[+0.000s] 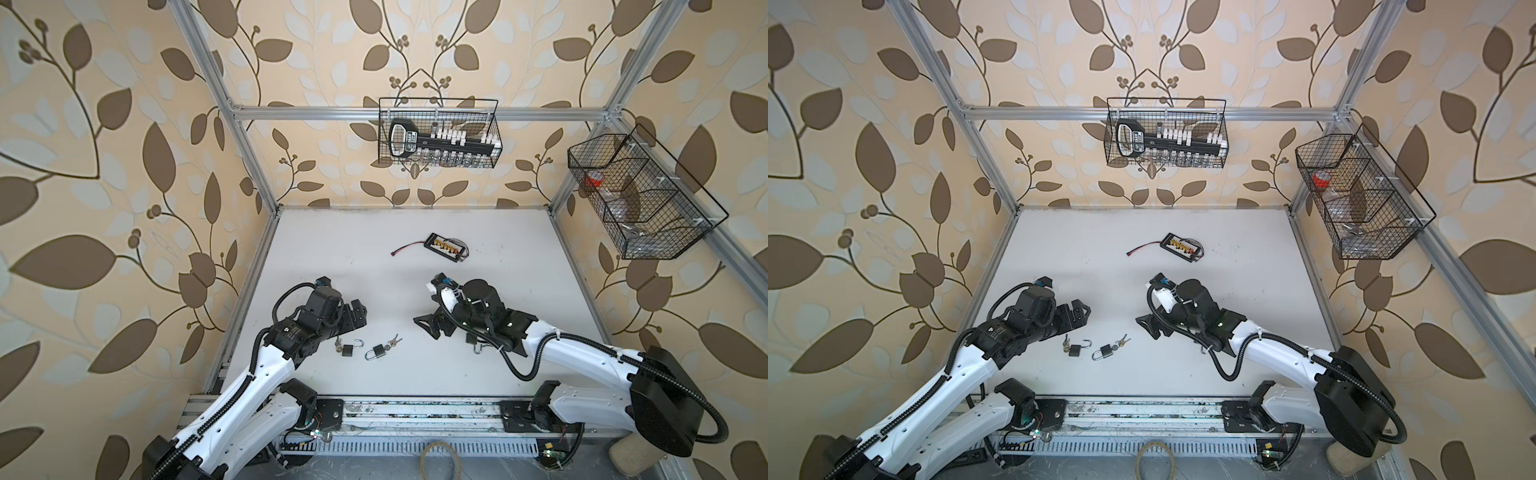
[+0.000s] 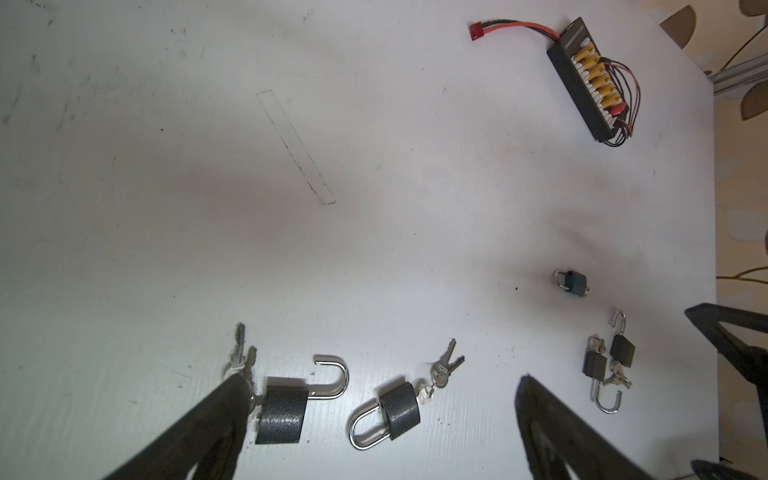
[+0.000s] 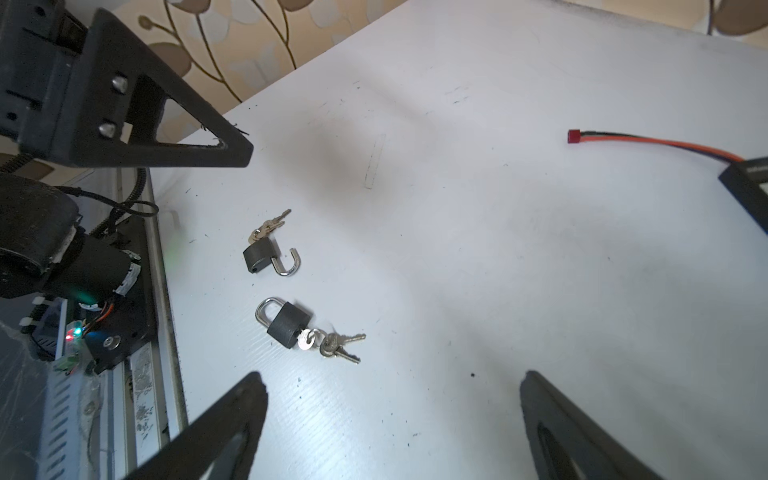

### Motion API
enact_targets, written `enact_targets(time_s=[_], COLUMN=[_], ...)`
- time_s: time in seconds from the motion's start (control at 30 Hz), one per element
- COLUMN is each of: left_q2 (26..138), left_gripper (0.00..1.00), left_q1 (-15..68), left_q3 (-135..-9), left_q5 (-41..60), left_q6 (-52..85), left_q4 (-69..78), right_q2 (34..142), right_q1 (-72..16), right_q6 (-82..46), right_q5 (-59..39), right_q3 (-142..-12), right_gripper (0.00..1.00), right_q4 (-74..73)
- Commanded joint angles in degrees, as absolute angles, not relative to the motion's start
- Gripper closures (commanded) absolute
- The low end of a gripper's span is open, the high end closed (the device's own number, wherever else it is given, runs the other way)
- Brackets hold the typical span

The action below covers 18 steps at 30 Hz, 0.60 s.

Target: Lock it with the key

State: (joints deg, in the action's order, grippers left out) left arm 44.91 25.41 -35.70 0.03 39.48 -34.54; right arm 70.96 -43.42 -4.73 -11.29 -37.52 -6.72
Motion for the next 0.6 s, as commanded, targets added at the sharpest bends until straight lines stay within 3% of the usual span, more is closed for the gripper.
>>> enact_targets(time_s=[0.0,0.13,0.23,0.37,0.57], left_q2=[43.9,43.0,42.0,41.7,41.6], left_gripper=[0.01,0.01,0.01,0.01,0.01], left_q1=[24.2,20.4,15.1,7.4,2.0], left_q3=[-35.9,-35.8,-35.2,-34.0,-34.1], left_q5=[1.5,5.4,11.0,19.1,24.7], left_q6=[41.4,40.9,40.3,39.9,40.0], left_q4=[-34.8,-35.1,-34.8,-34.1,-34.4], right_q2=[70.7,71.3,74.4,78.5,83.8], right_q1=[-43.6,-43.6,-43.6,-43.6,-43.8], right_q6=[-1.3,0.3,2.3,10.3,23.2], right_q5=[-8.4,-8.2,-11.8,-25.6,-35.0], right_q3=[-39.6,-38.1,-41.2,-46.3,-49.2], right_gripper=[0.01,0.01,0.06,0.07,0.07], right_q4=[-13.5,-23.0,-21.1,-13.7,-10.4])
